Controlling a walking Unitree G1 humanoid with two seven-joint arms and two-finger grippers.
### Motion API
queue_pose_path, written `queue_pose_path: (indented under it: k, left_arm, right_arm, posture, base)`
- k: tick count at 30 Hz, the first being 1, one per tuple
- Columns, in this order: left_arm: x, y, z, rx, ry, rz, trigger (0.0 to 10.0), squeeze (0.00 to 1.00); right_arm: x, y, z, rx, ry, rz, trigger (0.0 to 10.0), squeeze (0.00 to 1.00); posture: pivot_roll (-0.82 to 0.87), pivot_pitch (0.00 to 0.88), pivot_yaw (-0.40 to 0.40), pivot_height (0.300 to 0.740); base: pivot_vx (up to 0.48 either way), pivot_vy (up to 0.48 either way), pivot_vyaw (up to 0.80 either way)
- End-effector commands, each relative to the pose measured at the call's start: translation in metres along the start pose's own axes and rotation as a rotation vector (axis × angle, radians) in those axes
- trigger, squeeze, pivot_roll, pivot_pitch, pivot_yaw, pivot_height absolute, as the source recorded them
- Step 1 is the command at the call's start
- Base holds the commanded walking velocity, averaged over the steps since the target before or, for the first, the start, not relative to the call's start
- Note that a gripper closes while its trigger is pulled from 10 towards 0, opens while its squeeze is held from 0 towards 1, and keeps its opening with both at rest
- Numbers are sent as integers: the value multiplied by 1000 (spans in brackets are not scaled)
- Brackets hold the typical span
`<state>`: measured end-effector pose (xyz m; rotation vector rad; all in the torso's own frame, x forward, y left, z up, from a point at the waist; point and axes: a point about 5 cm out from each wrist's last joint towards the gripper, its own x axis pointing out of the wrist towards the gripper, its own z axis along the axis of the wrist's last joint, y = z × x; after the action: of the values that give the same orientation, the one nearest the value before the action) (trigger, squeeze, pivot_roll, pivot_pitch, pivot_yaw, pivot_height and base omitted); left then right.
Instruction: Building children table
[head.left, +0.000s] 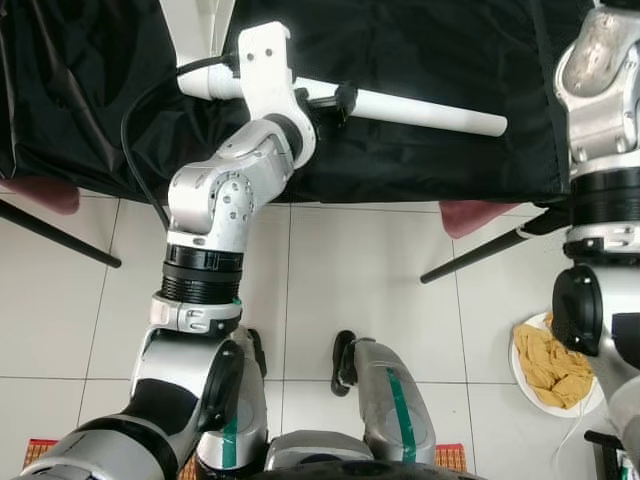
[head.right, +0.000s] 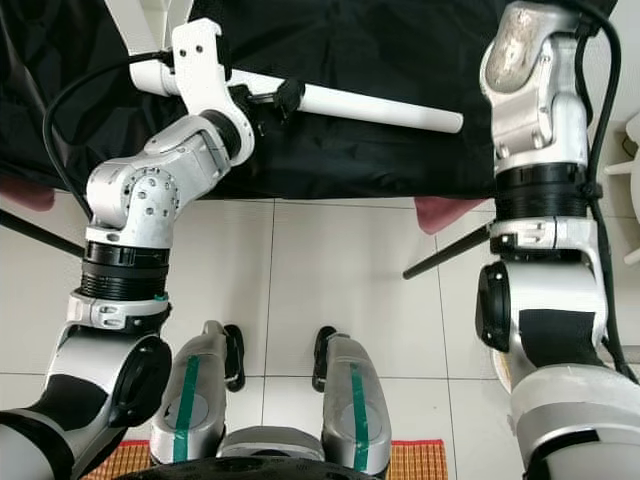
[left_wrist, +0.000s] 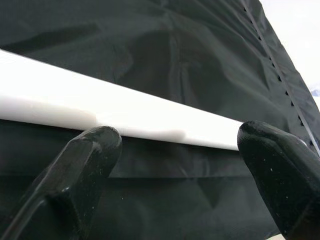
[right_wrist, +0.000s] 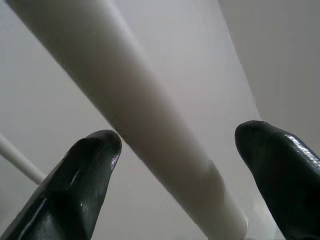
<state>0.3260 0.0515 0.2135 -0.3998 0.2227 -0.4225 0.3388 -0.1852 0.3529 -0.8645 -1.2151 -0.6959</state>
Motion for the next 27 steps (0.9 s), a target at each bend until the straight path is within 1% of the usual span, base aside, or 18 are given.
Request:
queue_pose_path:
  k: [1, 2, 4, 7, 8, 10, 13, 14, 16, 17, 18, 19, 22, 27]
  left_arm:
    - [-2, -7, -5, 2, 22, -109, 10000, 0]
    - [-3, -7, -5, 3, 23, -111, 10000, 0]
    - [-3, -7, -5, 4, 24, -111, 10000, 0]
    - [-4, -8, -5, -1, 23, -112, 10000, 0]
    - [-4, -8, -5, -1, 23, -112, 10000, 0]
    - [-4, -8, -6, -4, 23, -113, 10000, 0]
    - [-5, -9, -6, -7, 24, -113, 10000, 0]
    - [-5, -9, -6, -8, 24, -112, 10000, 0]
    - [-5, -9, -6, -8, 23, -112, 10000, 0]
    - [-5, -9, -6, -10, 22, -112, 10000, 0]
    - [-5, -8, -5, -11, 21, -111, 10000, 0]
    - [-5, -9, -5, -13, 20, -112, 10000, 0]
    - [-4, -9, -6, -15, 20, -113, 10000, 0]
    - [-5, -10, -9, -42, 35, -125, 10000, 0]
  right_arm:
    - [5, -3, 2, -5, -32, -19, 10000, 0]
    - [10, -2, 3, 2, -40, -30, 10000, 0]
    - [13, -2, 4, 6, -47, -38, 10000, 0]
    - [24, -5, 7, 9, -75, -71, 10000, 0]
    - [24, -5, 7, 9, -75, -71, 10000, 0]
    - [31, -5, 9, 10, -87, -84, 10000, 0]
    - [36, -4, 9, 10, -96, -96, 10000, 0]
    - [37, -4, 10, 14, -100, -100, 1569, 0]
    - [38, -4, 11, 14, -108, -109, 1569, 0]
    - [40, -5, 12, 17, -112, -117, 471, 0]
    - [42, -5, 13, 18, -122, -117, 2588, 0]
    - [43, -5, 13, 17, -126, -119, 0, 0]
    - [43, -6, 13, 15, -129, -121, 0, 0]
    - [42, -10, 9, 4, -125, -135, 0, 0]
  posture:
    - [126, 185, -16, 740]
    - [126, 186, -17, 740]
    - [126, 187, -17, 740]
    - [124, 186, -22, 740]
    - [124, 186, -22, 740]
    - [124, 188, -27, 740]
    - [124, 186, -29, 740]
    - [124, 185, -30, 740]
    - [124, 185, -30, 740]
    - [124, 184, -30, 740]
    - [124, 184, -30, 740]
    - [121, 181, -32, 740]
    - [120, 180, -32, 740]
    - [118, 180, -32, 740]
  base:
    - [0, 0, 0]
    - [0, 0, 0]
    - [0, 0, 0]
    - [0, 0, 0]
    - [0, 0, 0]
    - [0, 0, 0]
    - [0, 0, 0]
    - [0, 0, 0]
    - [0, 0, 0]
    - [0, 0, 0]
    - [0, 0, 0]
    - [0, 0, 0]
    - [0, 0, 0]
    - [0, 0, 0]
